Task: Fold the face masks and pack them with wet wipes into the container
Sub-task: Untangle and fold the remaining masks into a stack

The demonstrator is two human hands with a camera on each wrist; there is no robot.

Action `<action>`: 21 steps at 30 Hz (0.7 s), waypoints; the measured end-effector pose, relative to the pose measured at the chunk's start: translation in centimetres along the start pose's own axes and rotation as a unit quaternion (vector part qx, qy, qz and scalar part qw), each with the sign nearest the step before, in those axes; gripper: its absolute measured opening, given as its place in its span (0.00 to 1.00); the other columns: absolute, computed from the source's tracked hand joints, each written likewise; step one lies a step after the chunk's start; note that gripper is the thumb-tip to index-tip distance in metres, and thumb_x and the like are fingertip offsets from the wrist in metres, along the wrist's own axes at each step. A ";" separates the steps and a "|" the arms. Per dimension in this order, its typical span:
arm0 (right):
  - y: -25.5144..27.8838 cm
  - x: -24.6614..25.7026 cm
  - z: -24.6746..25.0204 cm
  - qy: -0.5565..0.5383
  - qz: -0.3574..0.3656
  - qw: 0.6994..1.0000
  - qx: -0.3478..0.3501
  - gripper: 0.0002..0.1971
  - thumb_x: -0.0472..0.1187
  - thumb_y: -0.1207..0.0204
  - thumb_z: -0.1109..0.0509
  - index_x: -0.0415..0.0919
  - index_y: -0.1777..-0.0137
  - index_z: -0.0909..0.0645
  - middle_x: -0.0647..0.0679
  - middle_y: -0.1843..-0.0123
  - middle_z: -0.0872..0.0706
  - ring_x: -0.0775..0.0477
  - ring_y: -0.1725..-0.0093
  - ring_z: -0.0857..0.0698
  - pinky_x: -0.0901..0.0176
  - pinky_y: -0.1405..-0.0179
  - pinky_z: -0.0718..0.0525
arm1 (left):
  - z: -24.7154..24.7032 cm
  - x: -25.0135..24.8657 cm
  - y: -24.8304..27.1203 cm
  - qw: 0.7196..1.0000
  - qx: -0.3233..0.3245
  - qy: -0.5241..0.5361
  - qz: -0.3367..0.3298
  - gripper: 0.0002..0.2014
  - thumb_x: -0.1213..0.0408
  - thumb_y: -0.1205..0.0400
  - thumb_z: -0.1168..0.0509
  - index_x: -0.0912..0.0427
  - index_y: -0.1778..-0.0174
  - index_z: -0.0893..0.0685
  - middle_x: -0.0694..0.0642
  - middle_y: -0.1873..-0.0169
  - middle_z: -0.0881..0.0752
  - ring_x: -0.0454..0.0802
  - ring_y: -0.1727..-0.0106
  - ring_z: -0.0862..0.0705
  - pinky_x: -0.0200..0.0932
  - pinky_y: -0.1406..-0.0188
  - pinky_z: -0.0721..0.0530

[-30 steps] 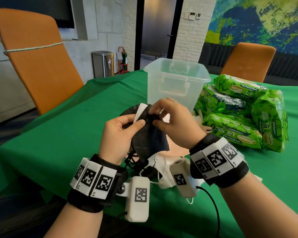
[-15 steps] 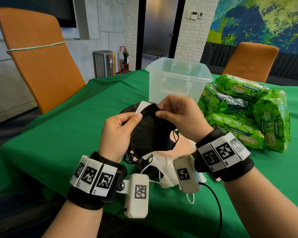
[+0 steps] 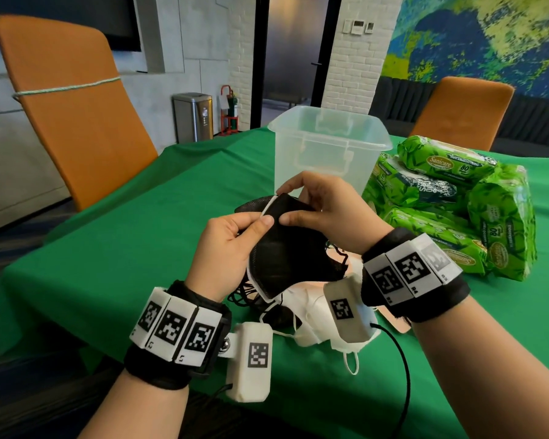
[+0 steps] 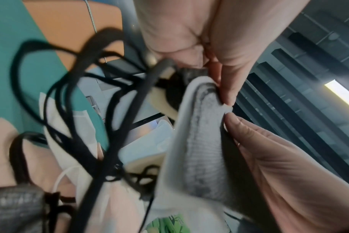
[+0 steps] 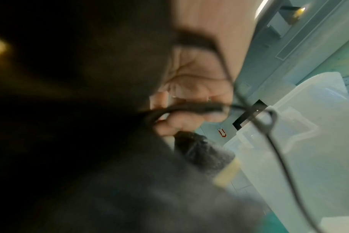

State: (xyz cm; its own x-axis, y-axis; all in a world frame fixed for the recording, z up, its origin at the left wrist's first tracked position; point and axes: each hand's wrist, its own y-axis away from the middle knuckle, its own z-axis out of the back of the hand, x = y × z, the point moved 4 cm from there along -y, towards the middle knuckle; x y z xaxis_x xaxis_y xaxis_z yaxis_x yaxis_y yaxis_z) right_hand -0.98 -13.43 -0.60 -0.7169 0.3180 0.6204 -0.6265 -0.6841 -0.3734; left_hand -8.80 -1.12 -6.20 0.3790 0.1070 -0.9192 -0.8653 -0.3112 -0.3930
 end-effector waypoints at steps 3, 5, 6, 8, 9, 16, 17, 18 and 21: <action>0.2 0.0 0.3 -0.001 0.008 0.999 -0.035 0.14 0.41 0.36 0.20 0.51 0.52 0.18 0.51 0.66 0.25 0.53 0.67 0.25 0.57 0.60 0.24 | 0.0 0.1 0.0 1.000 0.004 -0.012 -0.007 0.12 0.55 0.26 0.36 0.54 0.54 0.11 0.54 0.59 0.08 0.50 0.53 0.10 0.46 0.50 0.14; 0.4 0.1 0.6 0.002 0.016 0.998 -0.056 0.14 0.41 0.37 0.20 0.52 0.53 0.18 0.53 0.61 0.24 0.57 0.64 0.24 0.70 0.60 0.25 | 0.0 0.1 0.1 1.000 0.000 -0.010 -0.005 0.12 0.55 0.26 0.36 0.55 0.53 0.11 0.56 0.58 0.08 0.52 0.53 0.10 0.47 0.50 0.14; 0.5 0.1 0.6 0.005 0.020 0.998 -0.058 0.14 0.40 0.36 0.20 0.53 0.53 0.18 0.55 0.60 0.24 0.59 0.63 0.24 0.76 0.62 0.28 | 0.0 0.1 0.1 1.000 -0.001 -0.010 -0.003 0.12 0.54 0.26 0.36 0.54 0.53 0.11 0.55 0.59 0.08 0.52 0.54 0.10 0.47 0.51 0.14; 0.6 0.1 0.3 0.004 0.020 0.998 -0.055 0.12 0.40 0.33 0.22 0.54 0.53 0.19 0.57 0.59 0.24 0.60 0.61 0.24 0.78 0.63 0.29 | 0.0 0.2 0.0 1.000 -0.004 -0.020 -0.003 0.11 0.54 0.25 0.36 0.51 0.55 0.11 0.54 0.59 0.08 0.51 0.54 0.10 0.46 0.52 0.15; 0.7 0.1 0.2 0.001 0.019 0.998 -0.053 0.12 0.39 0.31 0.23 0.54 0.52 0.18 0.58 0.59 0.24 0.60 0.61 0.24 0.78 0.63 0.30 | 0.1 0.1 0.0 1.000 -0.005 -0.025 -0.006 0.09 0.54 0.24 0.35 0.49 0.55 0.11 0.54 0.59 0.08 0.51 0.55 0.10 0.47 0.52 0.15; 0.9 0.3 -0.4 -0.018 0.020 0.999 -0.021 0.17 0.34 0.25 0.30 0.51 0.38 0.18 0.61 0.60 0.21 0.65 0.60 0.23 0.77 0.58 0.29 | 0.2 -0.1 0.1 0.996 -0.023 -0.075 -0.030 0.12 0.60 0.16 0.39 0.42 0.59 0.13 0.68 0.57 0.11 0.64 0.52 0.13 0.60 0.48 0.16; 0.9 0.3 -0.4 -0.030 0.016 0.999 -0.020 0.17 0.33 0.26 0.29 0.48 0.39 0.17 0.61 0.58 0.18 0.66 0.59 0.22 0.76 0.57 0.27 | 0.2 -0.1 0.1 0.996 -0.023 -0.075 -0.030 0.12 0.61 0.16 0.40 0.43 0.58 0.13 0.66 0.57 0.11 0.63 0.51 0.13 0.60 0.48 0.16; 0.9 0.2 -0.5 -0.036 0.010 0.999 -0.024 0.15 0.33 0.28 0.27 0.45 0.42 0.16 0.59 0.57 0.16 0.67 0.59 0.20 0.76 0.56 0.26 | 0.1 -0.2 0.1 0.997 -0.022 -0.074 -0.029 0.12 0.62 0.16 0.40 0.43 0.56 0.14 0.63 0.57 0.10 0.60 0.50 0.13 0.58 0.47 0.15; 0.9 -0.3 -0.1 -0.034 -0.025 0.997 -0.065 0.08 0.34 0.34 0.21 0.43 0.56 0.13 0.56 0.65 0.15 0.70 0.69 0.21 0.79 0.64 0.28 | 0.0 0.0 0.1 0.998 -0.014 -0.054 -0.020 0.09 0.61 0.16 0.39 0.48 0.49 0.13 0.51 0.51 0.10 0.47 0.45 0.13 0.48 0.41 0.17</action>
State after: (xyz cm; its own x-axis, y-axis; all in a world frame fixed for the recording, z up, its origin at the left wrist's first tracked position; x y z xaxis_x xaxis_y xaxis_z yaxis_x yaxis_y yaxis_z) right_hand -1.32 -14.09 -1.20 -0.6649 0.3013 0.6835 -0.6979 -0.5768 -0.4246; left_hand -8.87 -1.14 -6.25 0.3744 0.2206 -0.9006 -0.8403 -0.3299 -0.4301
